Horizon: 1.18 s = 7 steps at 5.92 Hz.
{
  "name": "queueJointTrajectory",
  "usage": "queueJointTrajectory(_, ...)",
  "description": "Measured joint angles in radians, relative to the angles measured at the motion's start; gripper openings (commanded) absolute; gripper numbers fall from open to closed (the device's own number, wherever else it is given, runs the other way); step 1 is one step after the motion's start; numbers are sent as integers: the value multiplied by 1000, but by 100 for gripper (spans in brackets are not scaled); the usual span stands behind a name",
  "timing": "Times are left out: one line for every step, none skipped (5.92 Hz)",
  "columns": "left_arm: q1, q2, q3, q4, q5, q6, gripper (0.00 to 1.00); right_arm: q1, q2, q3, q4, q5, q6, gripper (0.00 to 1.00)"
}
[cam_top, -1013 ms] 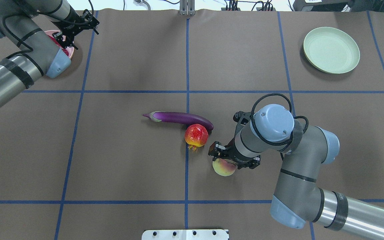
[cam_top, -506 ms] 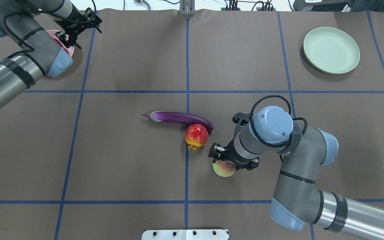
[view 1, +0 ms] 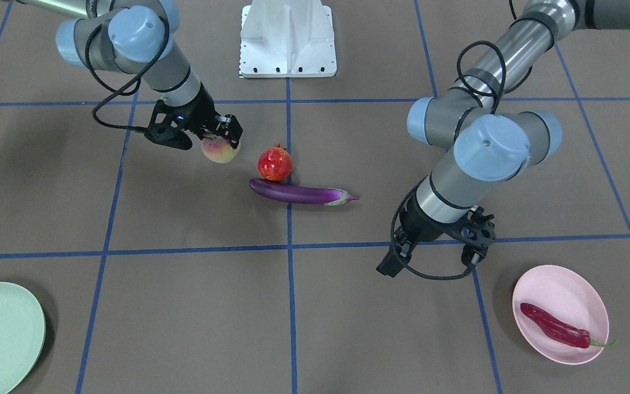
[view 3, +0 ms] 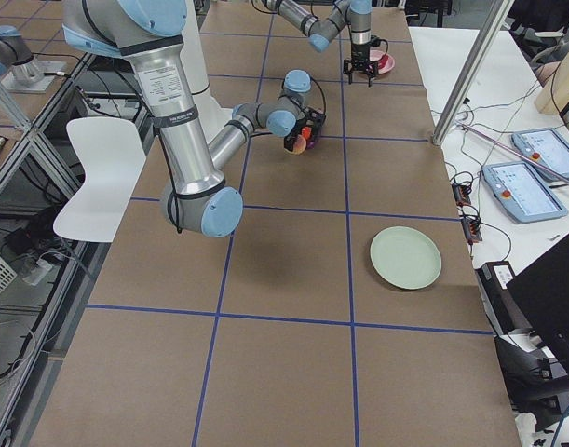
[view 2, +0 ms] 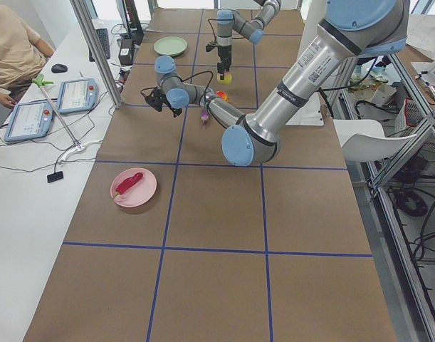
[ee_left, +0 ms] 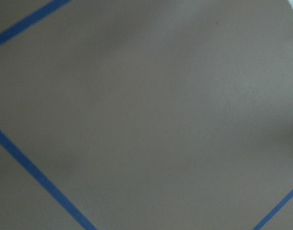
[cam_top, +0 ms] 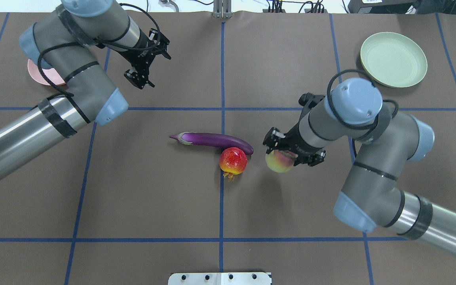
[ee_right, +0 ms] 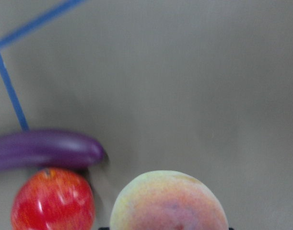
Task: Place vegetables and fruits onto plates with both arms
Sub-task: 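Carry the peach to the green plate while the left gripper grasps the eggplant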
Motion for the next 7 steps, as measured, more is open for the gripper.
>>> queueJointTrajectory(70,-10,-59,110,52,-111,99,112,17,-50,1,46,-62,0)
queueJointTrajectory(151,-19,-95,187,103,-215,99,212,56,-148,4,71,-155,0)
queueJointTrajectory(221,-40,-89,214,151,-290,98,291,98,-257,7,78,-249,0)
queueJointTrajectory(252,-91,-29,218,176,-320,98,355,121,-345,8,81,-345,0)
queueJointTrajectory(263,-144,49,217,184,-329,96,403,130,-410,10,83,-419,0)
queueJointTrajectory(272,-162,86,217,191,-330,91,443,133,-456,10,83,-466,0)
queueJointTrajectory(285,-166,100,216,198,-330,84,482,134,-498,10,82,-522,0)
